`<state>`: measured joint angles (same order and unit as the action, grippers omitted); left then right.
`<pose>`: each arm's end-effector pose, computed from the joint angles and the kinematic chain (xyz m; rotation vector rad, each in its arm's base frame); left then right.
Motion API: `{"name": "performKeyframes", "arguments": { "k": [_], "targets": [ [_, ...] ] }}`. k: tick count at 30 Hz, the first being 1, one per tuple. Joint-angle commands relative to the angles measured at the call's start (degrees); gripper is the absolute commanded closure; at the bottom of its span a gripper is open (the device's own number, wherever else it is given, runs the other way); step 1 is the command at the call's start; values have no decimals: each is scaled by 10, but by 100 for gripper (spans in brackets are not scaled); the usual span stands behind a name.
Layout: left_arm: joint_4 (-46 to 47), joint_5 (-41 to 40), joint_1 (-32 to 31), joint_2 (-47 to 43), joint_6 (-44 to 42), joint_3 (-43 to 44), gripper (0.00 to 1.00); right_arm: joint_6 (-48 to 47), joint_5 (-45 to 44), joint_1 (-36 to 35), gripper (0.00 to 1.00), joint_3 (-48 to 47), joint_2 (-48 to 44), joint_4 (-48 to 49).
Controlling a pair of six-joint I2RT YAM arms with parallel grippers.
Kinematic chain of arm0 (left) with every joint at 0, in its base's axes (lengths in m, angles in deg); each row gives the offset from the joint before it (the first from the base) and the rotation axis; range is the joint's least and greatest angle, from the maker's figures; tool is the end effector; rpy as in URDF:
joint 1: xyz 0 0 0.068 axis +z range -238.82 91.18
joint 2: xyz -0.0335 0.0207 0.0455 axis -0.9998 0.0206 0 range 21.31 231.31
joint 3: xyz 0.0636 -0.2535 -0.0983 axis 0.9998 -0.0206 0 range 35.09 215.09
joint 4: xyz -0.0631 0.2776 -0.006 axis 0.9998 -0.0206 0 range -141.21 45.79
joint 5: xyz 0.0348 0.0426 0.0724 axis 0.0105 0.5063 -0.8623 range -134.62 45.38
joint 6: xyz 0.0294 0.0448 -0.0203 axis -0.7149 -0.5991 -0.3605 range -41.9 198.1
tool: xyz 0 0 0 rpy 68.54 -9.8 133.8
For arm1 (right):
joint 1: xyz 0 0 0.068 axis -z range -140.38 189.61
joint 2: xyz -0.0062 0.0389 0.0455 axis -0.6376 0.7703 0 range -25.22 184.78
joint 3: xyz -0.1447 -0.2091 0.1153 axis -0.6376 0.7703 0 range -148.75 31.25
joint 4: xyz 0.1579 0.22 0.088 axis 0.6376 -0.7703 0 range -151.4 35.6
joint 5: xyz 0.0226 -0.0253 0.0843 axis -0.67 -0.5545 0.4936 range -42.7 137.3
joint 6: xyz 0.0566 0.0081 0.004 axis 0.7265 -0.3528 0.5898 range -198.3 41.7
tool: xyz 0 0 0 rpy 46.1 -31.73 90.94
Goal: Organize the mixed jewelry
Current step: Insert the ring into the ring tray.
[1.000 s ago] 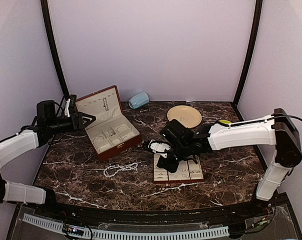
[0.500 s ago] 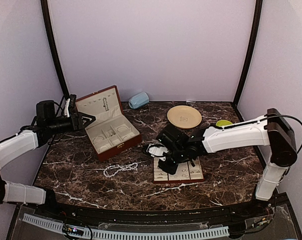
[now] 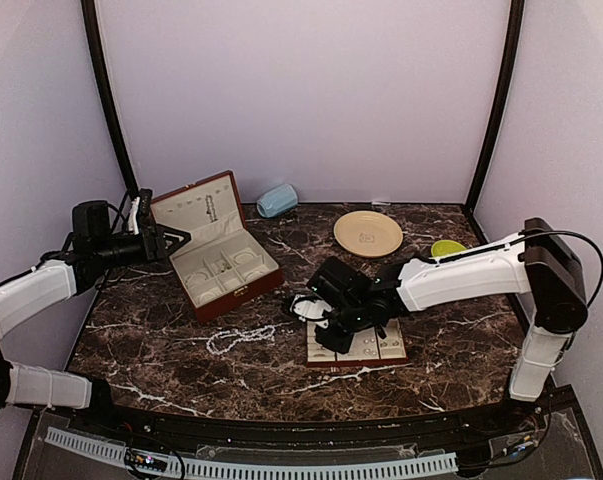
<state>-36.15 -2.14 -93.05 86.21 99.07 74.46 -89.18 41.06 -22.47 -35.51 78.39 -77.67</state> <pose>0.2708 -0.0475 0.2653 0.2510 1.8949 -0.9915 0.1877 0.3448 0.1636 -1.5272 2.1295 0.1732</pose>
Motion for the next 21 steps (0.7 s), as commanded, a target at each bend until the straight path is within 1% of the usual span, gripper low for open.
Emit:
{"name": "performKeyframes", "arguments": {
  "k": [1,11,21],
  "targets": [
    [10,7,4,-15,-4,-5,31,-8,-17,-11,100,-12,12,9],
    [13,9,6,-16,-2,-7,31,-39,-125,-43,100,13,19,25],
    [15,12,6,-15,-1,-8,31,-70,-168,-59,100,25,18,25]
  ]
}}
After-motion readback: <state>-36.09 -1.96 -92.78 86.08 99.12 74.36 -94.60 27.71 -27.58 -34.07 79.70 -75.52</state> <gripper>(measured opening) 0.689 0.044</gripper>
